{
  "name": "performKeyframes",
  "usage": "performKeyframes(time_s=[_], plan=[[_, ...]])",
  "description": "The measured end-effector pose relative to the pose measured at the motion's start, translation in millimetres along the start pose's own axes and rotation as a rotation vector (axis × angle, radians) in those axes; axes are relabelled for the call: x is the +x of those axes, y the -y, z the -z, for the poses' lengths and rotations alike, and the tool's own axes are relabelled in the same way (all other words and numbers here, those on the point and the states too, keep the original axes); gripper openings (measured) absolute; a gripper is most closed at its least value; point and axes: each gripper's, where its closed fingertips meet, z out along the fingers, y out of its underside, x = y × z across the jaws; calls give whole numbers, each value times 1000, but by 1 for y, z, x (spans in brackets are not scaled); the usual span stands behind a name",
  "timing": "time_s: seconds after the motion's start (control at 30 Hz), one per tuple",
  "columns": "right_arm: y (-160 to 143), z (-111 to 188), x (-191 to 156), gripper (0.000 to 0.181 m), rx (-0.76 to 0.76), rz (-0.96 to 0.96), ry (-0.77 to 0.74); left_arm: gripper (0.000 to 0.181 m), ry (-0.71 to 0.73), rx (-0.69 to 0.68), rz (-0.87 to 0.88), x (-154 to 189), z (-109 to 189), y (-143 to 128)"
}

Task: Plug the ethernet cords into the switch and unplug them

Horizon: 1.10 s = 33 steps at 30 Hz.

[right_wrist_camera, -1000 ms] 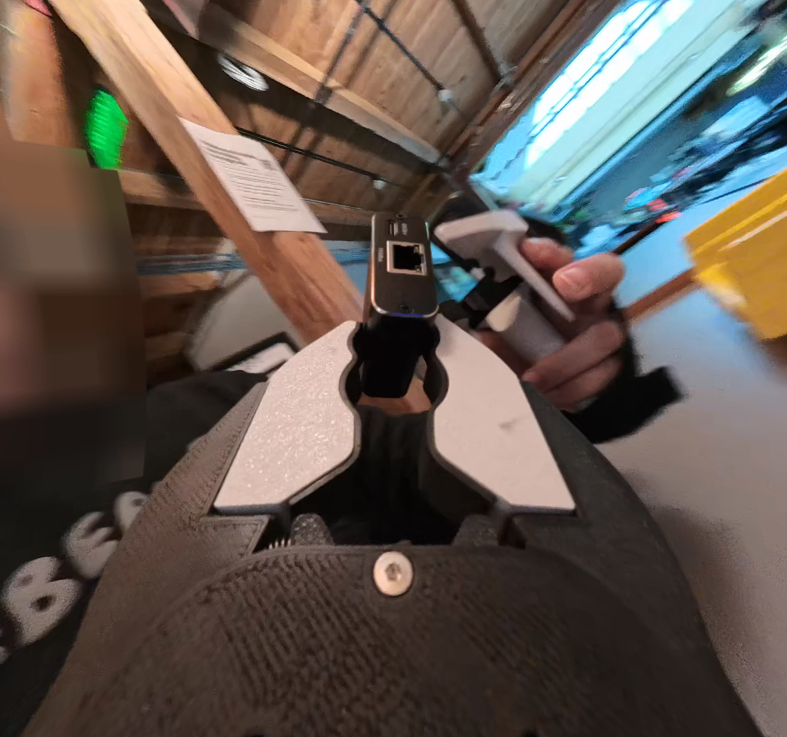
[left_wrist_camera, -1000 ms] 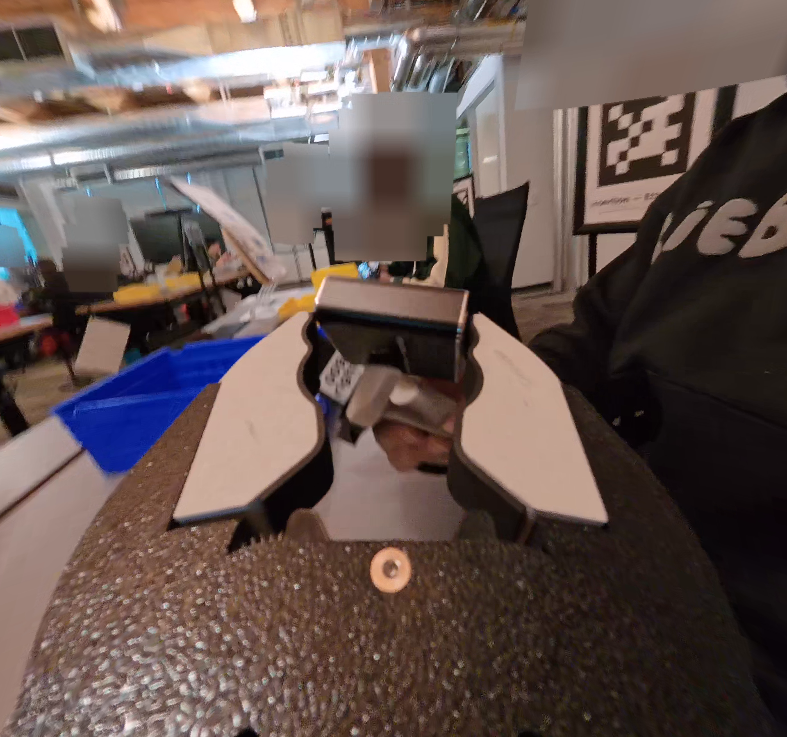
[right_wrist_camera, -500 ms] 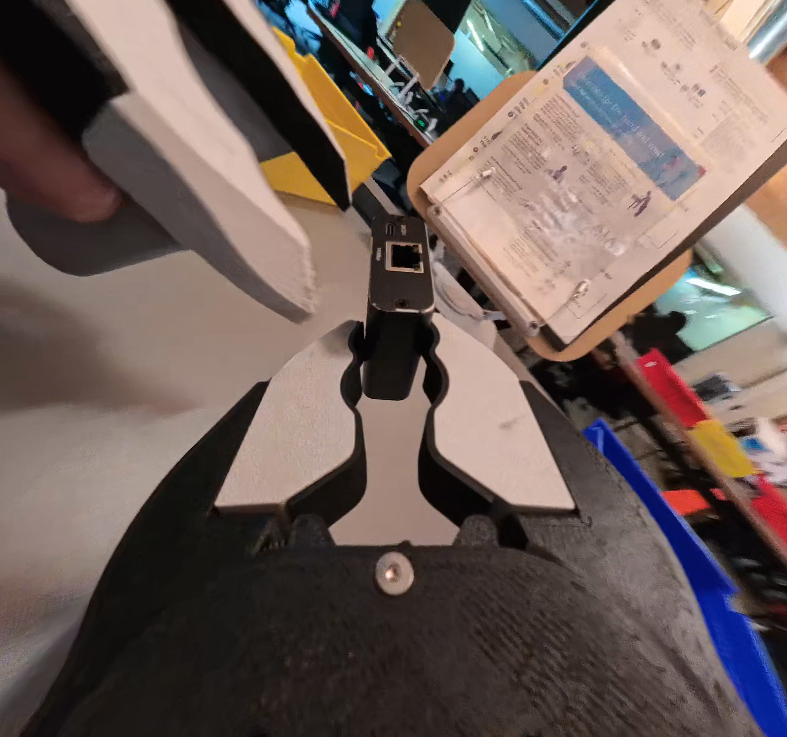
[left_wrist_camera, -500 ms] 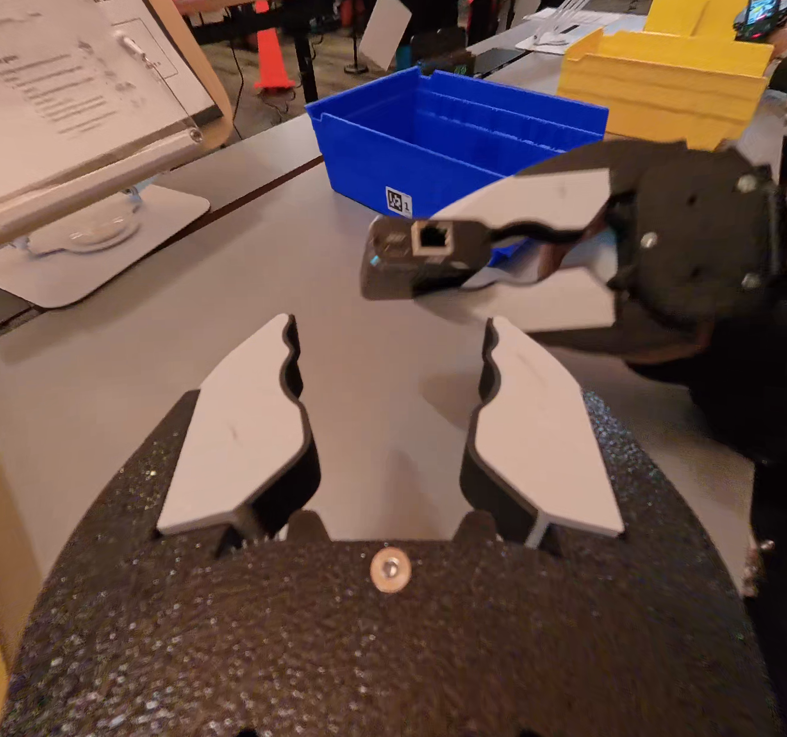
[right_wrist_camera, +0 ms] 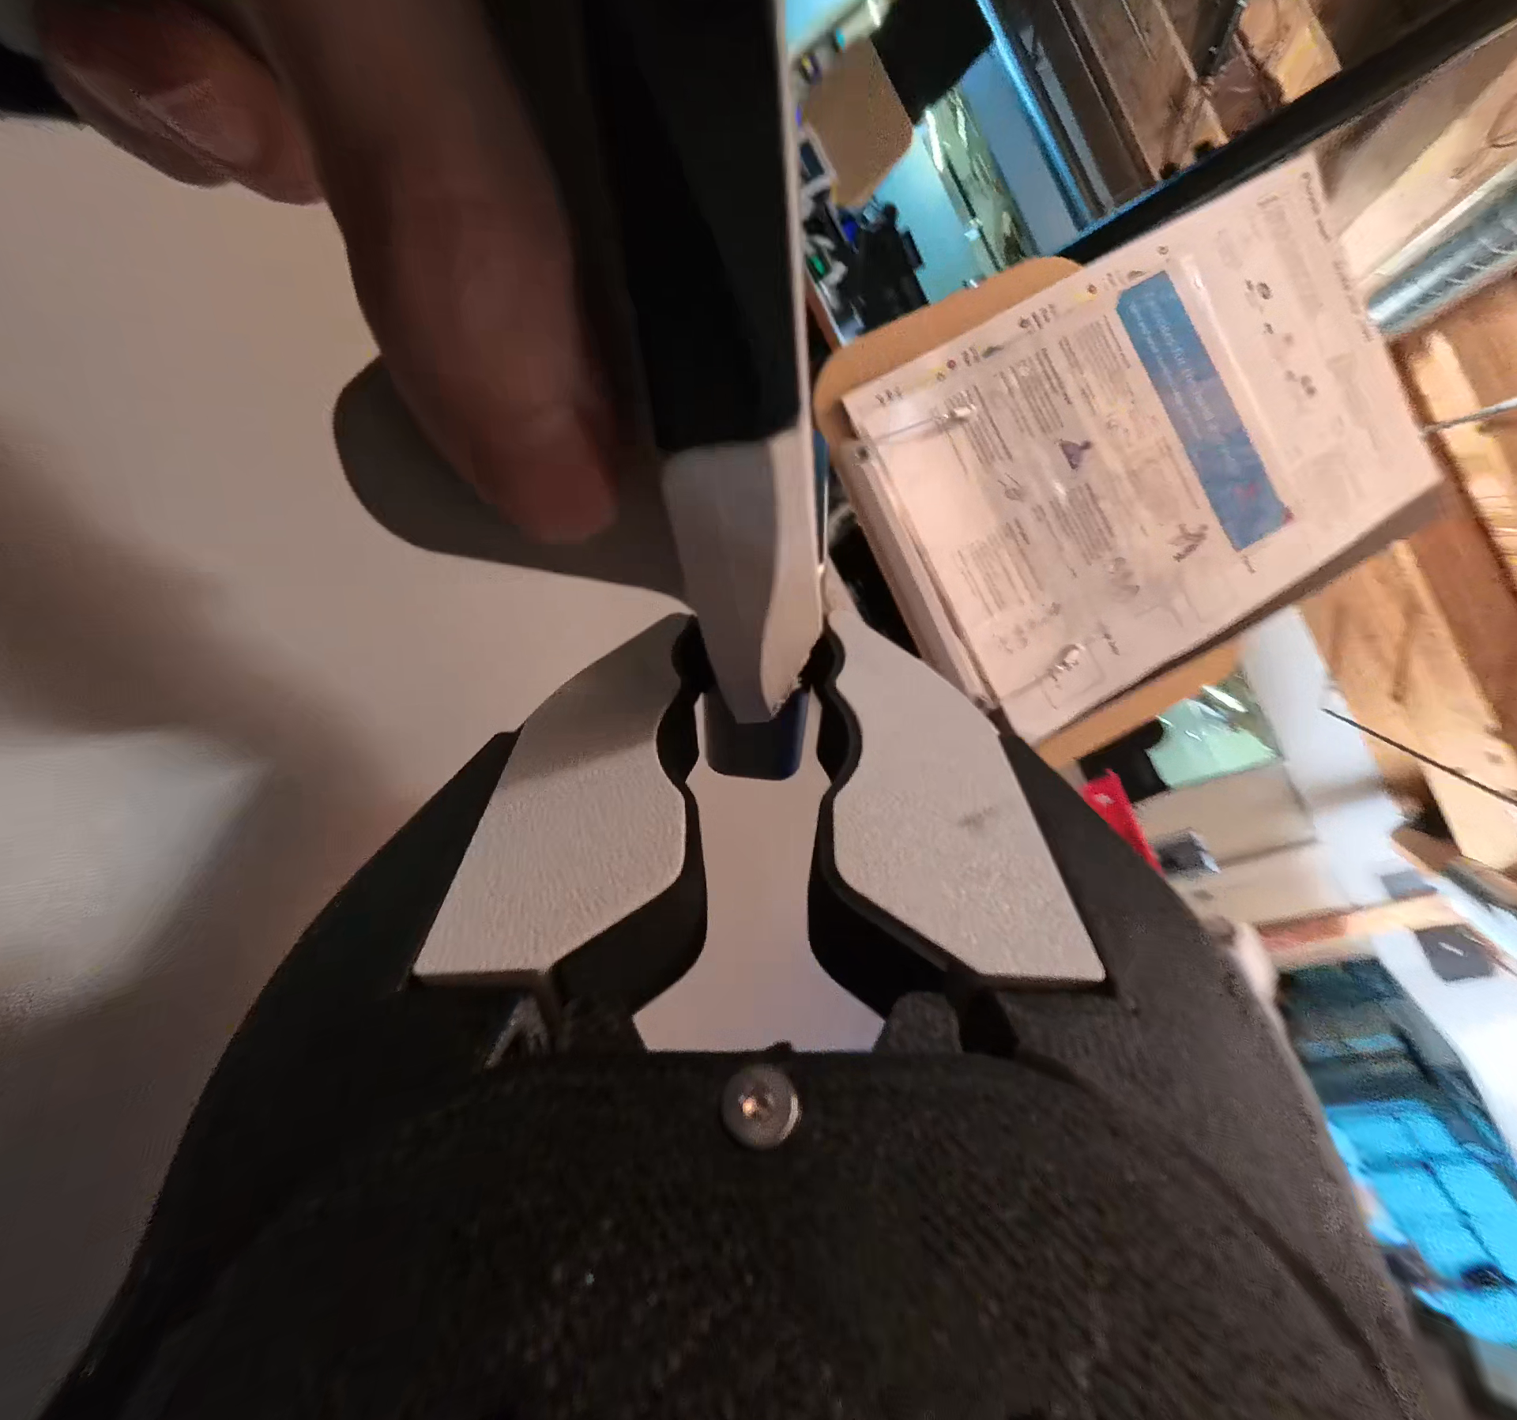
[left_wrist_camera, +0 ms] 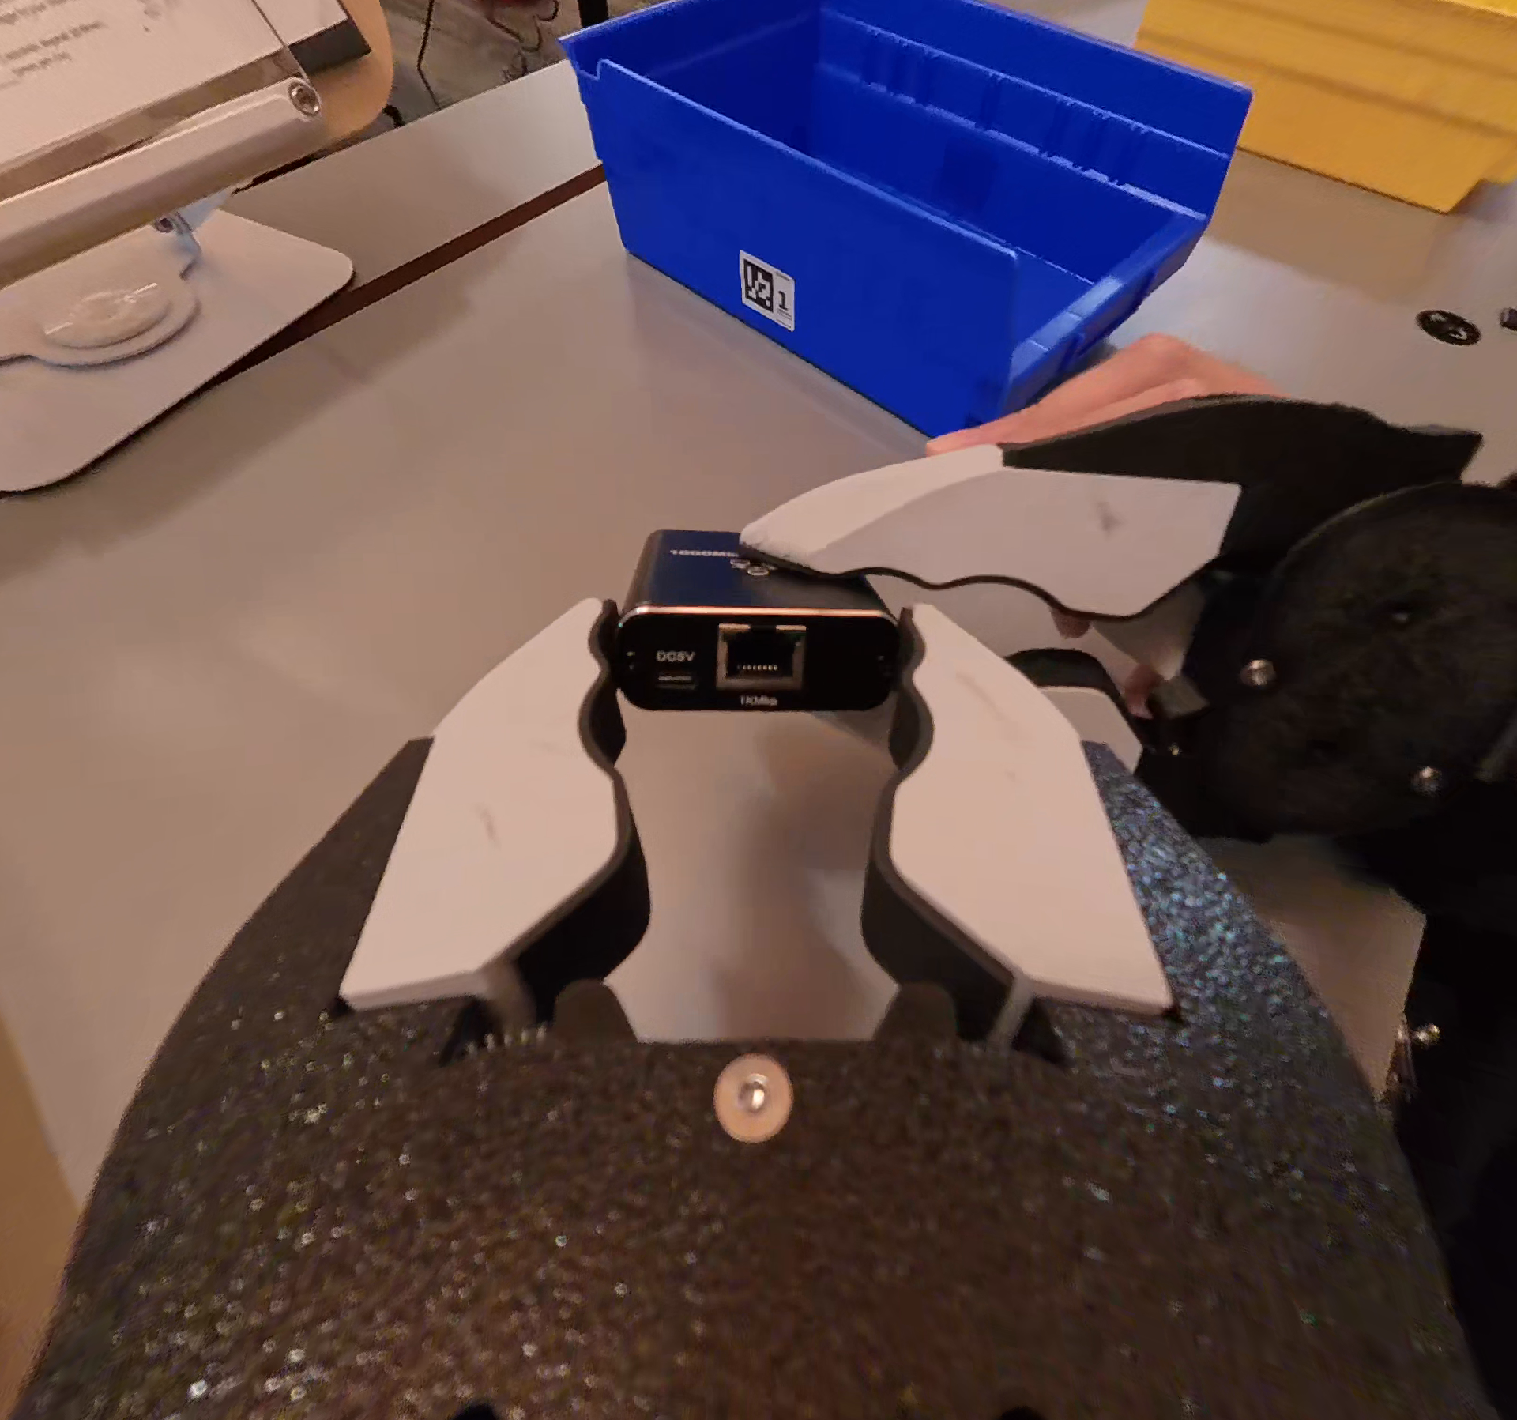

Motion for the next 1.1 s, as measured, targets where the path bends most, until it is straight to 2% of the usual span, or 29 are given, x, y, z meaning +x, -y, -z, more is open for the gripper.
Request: performKeyframes(time_s=[0.07, 0.1, 0.2, 0.27, 0.33, 0.43, 0.5, 0.63, 0.67, 0.73, 0.97, 1.03, 1.1], plan=[[6, 3, -1, 41, 97, -69, 61, 63, -22, 3, -35, 0, 4, 0], [8, 6, 3, 58, 146, -147, 80, 63, -24, 14, -61, -2, 7, 1], [21, 19, 0, 105, 321, -491, 323, 63, -145, 93, -99, 5, 21, 12], [35, 35, 2, 108, 471, -712, 498, 63, -324, 205, -131, 22, 35, 22], [49, 54, 1, 99, 615, -836, 674, 63, -510, 321, -160, 43, 52, 30], [59, 72, -1, 88, 719, -891, 817, 62, -606, 402, -246, 55, 62, 30], [57, 69, -3, 79, 708, -865, 797, 62, -643, 419, -264, 58, 63, 28], [51, 63, 12, 80, 727, -851, 631, 63, -617, 384, -275, 55, 53, 21], [49, 61, 12, 79, 710, -844, 627, 62, -619, 379, -275, 55, 53, 20], [47, 61, 7, 63, 695, -808, 643, 62, -615, 383, -278, 55, 51, 20], [43, 58, 8, 63, 671, -758, 615, 63, -602, 379, -301, 55, 49, 16], [36, 53, 17, 63, 636, -722, 512, 62, -481, 367, -261, 41, 45, 19], [29, 49, 18, 63, 577, -645, 461, 75, -391, 316, -186, 25, 41, 18]])
